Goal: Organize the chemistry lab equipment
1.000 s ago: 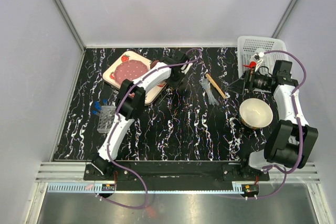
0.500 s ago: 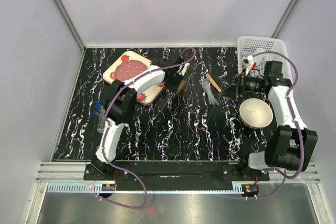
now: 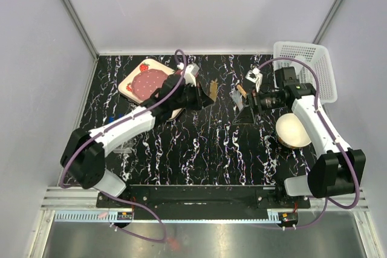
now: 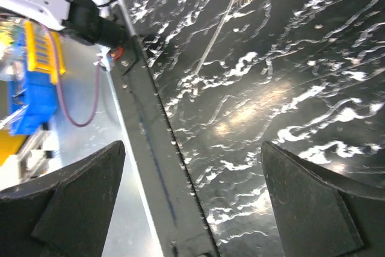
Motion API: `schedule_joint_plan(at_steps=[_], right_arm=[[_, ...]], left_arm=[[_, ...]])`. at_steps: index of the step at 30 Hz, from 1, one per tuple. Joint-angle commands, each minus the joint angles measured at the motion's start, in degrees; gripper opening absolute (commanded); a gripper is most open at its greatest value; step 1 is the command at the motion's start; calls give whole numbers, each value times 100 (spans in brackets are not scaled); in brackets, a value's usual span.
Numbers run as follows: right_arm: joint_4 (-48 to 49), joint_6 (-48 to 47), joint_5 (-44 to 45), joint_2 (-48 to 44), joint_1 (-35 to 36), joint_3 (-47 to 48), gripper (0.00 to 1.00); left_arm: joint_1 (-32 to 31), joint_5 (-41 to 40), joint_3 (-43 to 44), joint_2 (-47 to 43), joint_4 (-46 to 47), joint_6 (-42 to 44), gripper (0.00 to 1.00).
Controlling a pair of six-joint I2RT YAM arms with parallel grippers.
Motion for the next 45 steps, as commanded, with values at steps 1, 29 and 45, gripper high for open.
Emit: schedule_joint_plan(at_steps=[1, 29, 45], right_arm=[[830, 1992, -292, -56, 423, 212, 100], [1326, 2552, 920, 217, 1268, 158, 0], [122, 478, 2826, -13, -1165, 992, 0]], left_arm=[[-346, -306, -973, -536, 2697, -1834, 0], [-1305, -2514, -2012, -967, 4012, -3507, 12], [-603, -2259, -2415, -3638, 577, -345, 99]])
